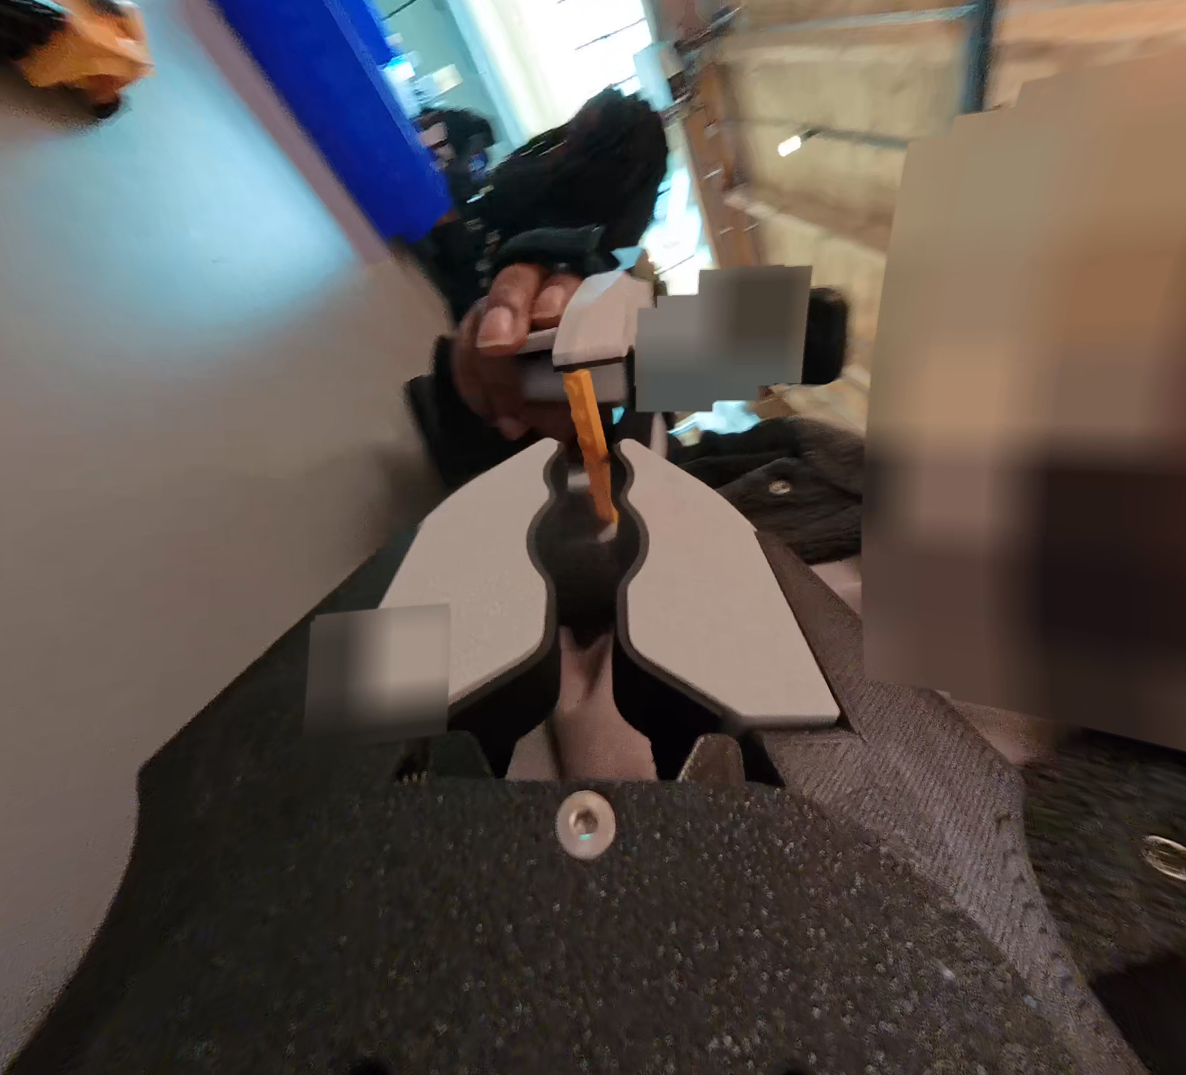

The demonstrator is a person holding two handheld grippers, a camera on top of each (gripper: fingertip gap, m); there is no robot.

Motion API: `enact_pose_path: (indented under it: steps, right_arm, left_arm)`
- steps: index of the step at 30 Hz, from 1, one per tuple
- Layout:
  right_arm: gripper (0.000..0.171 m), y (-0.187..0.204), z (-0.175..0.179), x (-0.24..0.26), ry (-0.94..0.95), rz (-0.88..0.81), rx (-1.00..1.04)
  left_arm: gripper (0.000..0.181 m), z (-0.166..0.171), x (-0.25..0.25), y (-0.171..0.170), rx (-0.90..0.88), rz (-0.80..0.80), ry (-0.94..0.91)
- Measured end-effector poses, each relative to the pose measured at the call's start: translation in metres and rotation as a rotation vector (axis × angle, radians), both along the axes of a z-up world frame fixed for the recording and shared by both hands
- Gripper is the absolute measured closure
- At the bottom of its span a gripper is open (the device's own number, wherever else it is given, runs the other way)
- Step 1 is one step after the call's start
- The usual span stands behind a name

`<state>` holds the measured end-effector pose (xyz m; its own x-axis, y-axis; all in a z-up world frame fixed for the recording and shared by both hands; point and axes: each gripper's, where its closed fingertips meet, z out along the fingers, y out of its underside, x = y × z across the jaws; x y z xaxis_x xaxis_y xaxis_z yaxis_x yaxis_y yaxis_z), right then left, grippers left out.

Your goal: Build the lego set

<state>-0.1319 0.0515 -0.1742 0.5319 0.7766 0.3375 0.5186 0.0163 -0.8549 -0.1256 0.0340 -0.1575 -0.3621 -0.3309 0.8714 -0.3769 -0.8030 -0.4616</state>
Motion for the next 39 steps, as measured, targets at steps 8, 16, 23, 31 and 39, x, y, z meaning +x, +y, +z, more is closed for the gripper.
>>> enact_pose_path:
  steps: [8, 16, 23, 31, 39]
  right_arm:
    - [0.121, 0.002, -0.032, 0.002, -0.186, -0.066, -0.072]
    - [0.121, 0.002, -0.025, 0.001, -0.090, -0.016, -0.050]
    - [0.120, -0.002, -0.019, -0.001, 0.006, 0.030, -0.034]
    - [0.120, -0.002, -0.021, -0.001, -0.046, 0.035, 0.029]
    - [0.120, -0.004, -0.026, 0.000, -0.052, 0.037, -0.013]
  left_arm:
    - [0.171, -0.035, 0.000, 0.001, 0.214, 0.019, 0.230]
    - [0.177, -0.034, -0.001, 0.000, 0.085, -0.008, 0.214]
    - [0.178, -0.027, -0.001, -0.004, 0.011, -0.031, 0.176]
    - [0.178, -0.031, 0.000, -0.003, -0.031, -0.025, 0.209]
    - [0.178, -0.036, 0.001, -0.003, -0.023, -0.019, 0.237]
